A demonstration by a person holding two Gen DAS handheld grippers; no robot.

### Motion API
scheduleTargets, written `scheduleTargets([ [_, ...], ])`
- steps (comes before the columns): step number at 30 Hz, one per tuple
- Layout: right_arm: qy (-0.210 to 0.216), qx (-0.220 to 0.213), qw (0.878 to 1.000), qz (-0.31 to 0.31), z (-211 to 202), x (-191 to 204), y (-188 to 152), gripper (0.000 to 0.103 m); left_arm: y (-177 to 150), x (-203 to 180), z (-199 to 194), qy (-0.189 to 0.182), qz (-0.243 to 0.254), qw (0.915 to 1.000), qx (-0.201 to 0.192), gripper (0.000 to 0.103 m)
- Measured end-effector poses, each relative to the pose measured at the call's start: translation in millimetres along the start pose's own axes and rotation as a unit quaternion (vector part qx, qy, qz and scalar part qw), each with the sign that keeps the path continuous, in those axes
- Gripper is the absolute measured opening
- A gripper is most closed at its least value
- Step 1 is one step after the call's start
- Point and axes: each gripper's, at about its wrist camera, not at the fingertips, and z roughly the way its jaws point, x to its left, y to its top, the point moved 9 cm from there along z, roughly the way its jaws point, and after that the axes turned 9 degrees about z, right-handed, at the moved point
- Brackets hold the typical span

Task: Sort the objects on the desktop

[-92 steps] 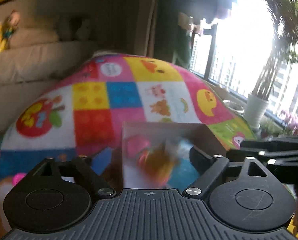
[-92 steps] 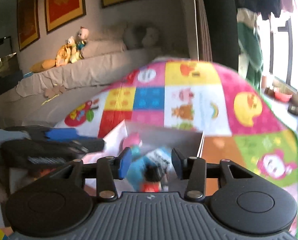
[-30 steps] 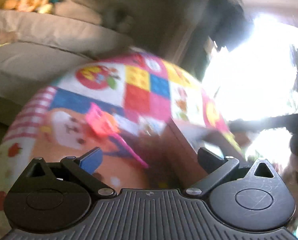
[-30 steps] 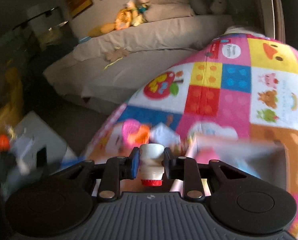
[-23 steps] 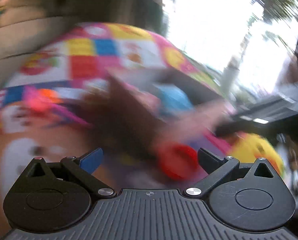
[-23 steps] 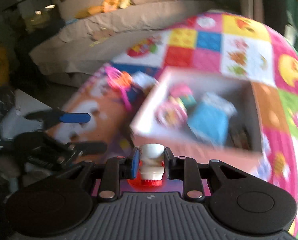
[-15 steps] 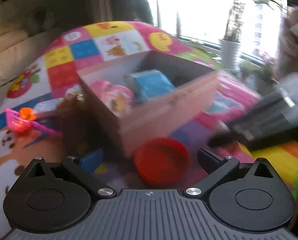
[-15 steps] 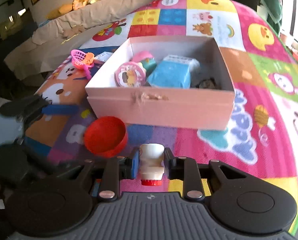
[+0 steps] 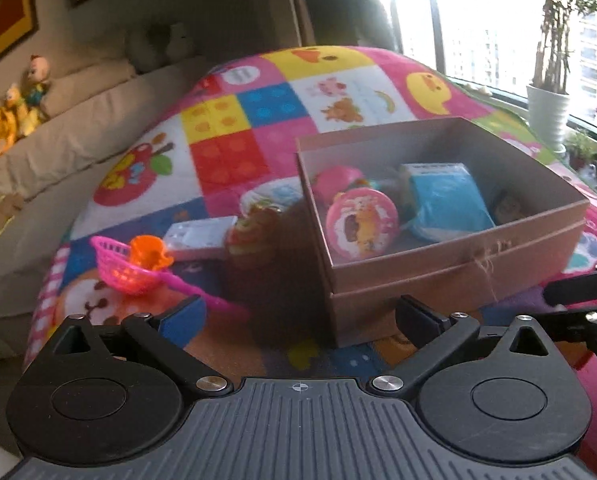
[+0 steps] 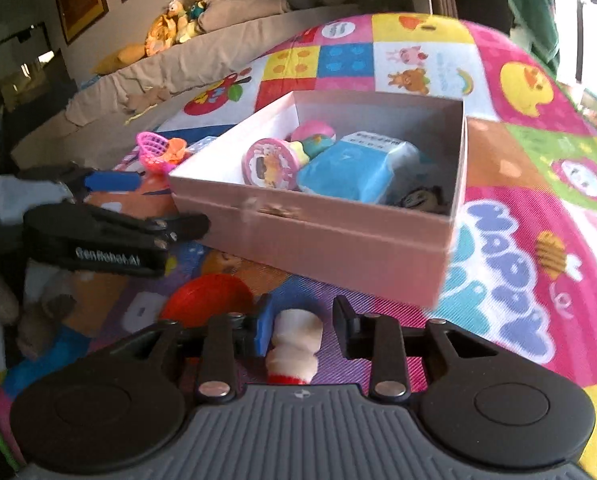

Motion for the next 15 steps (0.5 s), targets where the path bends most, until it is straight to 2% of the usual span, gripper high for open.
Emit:
scheduleTargets([
  [2,-0.014,-0.007,1.000,-0.006,-2,-4,-1,0.044,0,-2,-4,-0.019,-0.009,0.9998,-0.007,0.103],
  [4,-0.028,-0.016,0.999,-0.007,-6,-11,-1,0.050,-3,-13,-10,-0.067,-0.016,0.9976,-0.011,0.103],
  [6,-0.034,-0.024,0.999,0.001,-10,-18,3,0.050,-8,-28,-18,-0.119,-0.012,0.9927,-0.014,0.103],
  [8,-0.028,-0.024,0.999,0.015,-10,-23,10,0.050,-12,-46,-26,-0.152,0.005,0.9882,-0.018,0.103],
  [12,-0.038,-0.043,0.998,0.018,-3,-29,24,0.050,-20,-78,-36,-0.175,0.047,0.9833,-0.022,0.103],
  [15,-0.045,-0.055,0.997,0.030,-1,-33,35,0.050,-26,-90,-30,-0.152,0.074,0.9856,-0.011,0.103],
])
